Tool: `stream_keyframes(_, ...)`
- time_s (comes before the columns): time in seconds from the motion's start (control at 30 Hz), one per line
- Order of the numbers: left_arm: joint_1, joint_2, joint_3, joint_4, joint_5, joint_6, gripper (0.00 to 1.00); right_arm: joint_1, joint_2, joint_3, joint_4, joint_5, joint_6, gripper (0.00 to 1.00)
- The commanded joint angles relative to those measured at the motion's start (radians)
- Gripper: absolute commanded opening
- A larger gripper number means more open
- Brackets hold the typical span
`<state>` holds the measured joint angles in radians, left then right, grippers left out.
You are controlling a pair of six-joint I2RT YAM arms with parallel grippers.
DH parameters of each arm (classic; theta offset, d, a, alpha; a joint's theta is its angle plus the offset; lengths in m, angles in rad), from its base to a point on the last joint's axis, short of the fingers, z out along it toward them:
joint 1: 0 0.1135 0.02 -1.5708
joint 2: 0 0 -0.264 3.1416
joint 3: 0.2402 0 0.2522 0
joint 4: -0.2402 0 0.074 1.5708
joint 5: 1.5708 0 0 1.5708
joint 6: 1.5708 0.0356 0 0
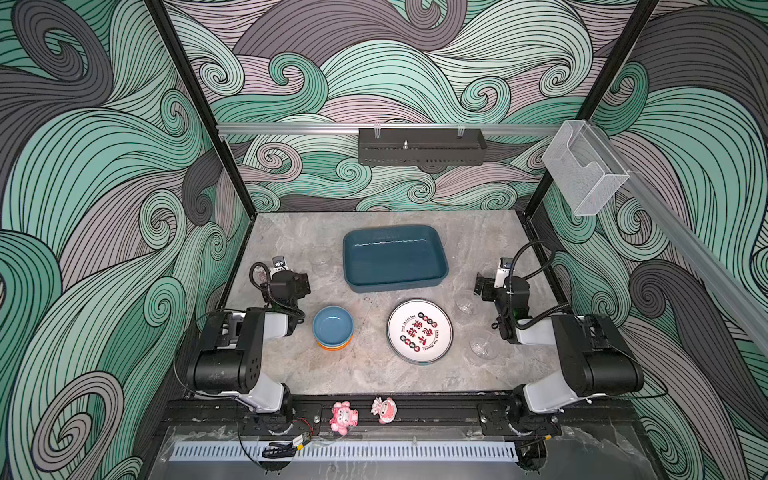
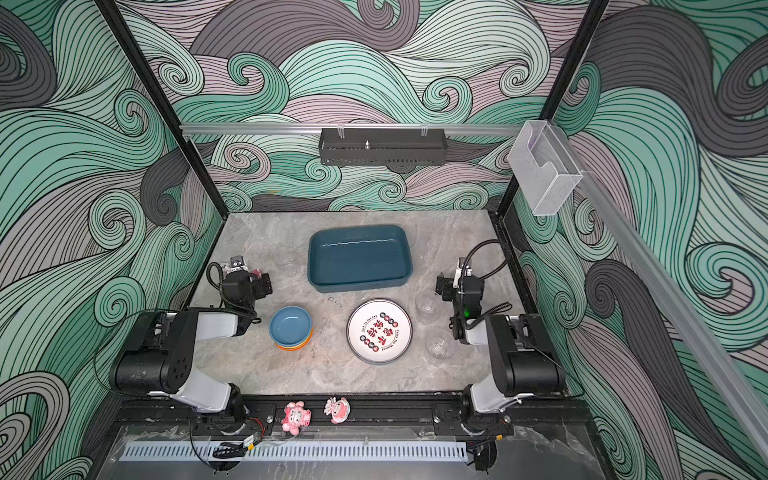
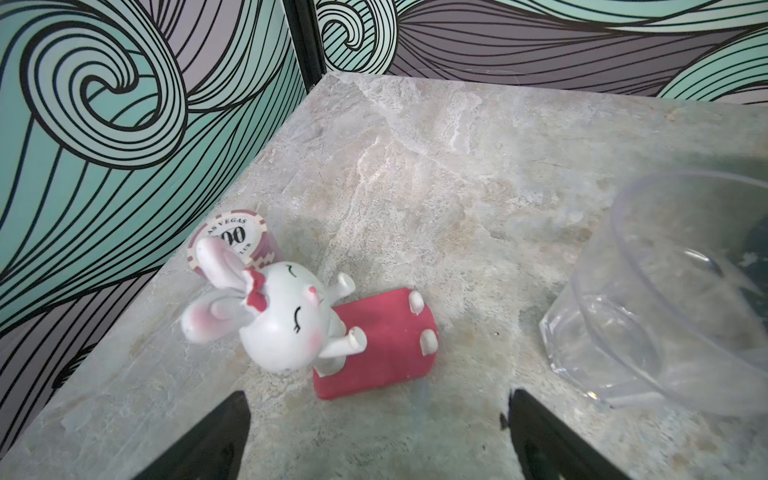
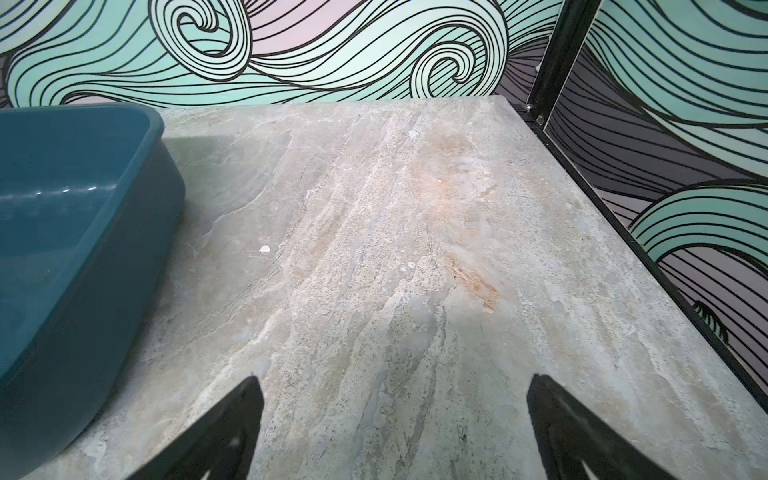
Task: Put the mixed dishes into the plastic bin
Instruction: 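Move both grippers toward the plate stack from opposite sides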
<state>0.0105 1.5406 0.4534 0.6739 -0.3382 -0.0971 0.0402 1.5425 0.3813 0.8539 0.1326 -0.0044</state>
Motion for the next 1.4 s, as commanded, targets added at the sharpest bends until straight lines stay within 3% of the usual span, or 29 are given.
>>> stream_keyframes(0.0, -0.007, -0.017, -0.001, 0.021, -0.021, -0.009, 0.99, -0.002, -0.004, 0.018, 0.002, -0.029, -0.014, 0.99)
stream_keyframes(1.03, -0.004, -0.022, -0.004, 0.020, -0.017, -0.009, 0.99, -0.002, -0.011, 0.018, 0.013, -0.006, -0.006, 0.99)
stream_keyframes(1.1, -0.004, -0.045, 0.031, -0.049, -0.015, 0.004, 0.99, -0.002, -0.072, 0.046, -0.081, 0.042, 0.014, 0.99)
stream_keyframes(1.17, -0.004, -0.080, 0.126, -0.239, -0.005, -0.004, 0.99, -0.001, -0.149, 0.103, -0.264, 0.066, 0.024, 0.99)
stream_keyframes(1.37, -0.004, -0.167, 0.218, -0.439, -0.082, -0.071, 0.99, 0.000, -0.310, 0.204, -0.468, 0.004, 0.110, 0.99)
